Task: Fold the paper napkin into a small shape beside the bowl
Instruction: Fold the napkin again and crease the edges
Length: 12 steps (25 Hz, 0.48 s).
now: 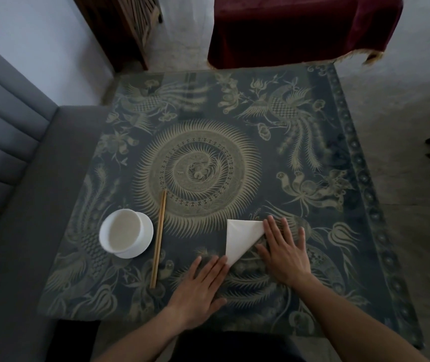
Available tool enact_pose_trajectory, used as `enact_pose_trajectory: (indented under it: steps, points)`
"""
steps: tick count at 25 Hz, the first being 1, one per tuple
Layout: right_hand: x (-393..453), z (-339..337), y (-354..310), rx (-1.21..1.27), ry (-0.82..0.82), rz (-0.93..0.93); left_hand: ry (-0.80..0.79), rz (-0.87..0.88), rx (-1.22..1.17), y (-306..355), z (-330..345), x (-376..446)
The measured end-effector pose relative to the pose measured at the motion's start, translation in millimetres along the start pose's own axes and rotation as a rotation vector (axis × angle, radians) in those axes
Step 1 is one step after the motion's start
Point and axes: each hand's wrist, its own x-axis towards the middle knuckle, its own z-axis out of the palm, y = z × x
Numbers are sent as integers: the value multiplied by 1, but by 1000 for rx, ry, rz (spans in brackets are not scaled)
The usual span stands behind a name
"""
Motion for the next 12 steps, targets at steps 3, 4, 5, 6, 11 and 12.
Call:
enact_pose_trajectory:
  steps: [3,4,5,6,11,12]
  points:
    - [-3,-3,-5,21,51,14,21,42,-19,-14,-9,1]
    - [-5,-4,-9,38,76,12,34,18,-30,-20,-15,6]
    - [-8,-5,-15,58,91,1,43,-18,-39,-25,-22,16]
    - [-11,-4,-23,75,93,-17,46,-48,-46,-28,-31,28]
    - [-13,4,-57,137,65,2,11,-4,-23,-26,-54,90]
    - [-10,3,-58,158,62,25,-5,-1,-17,-26,-54,95]
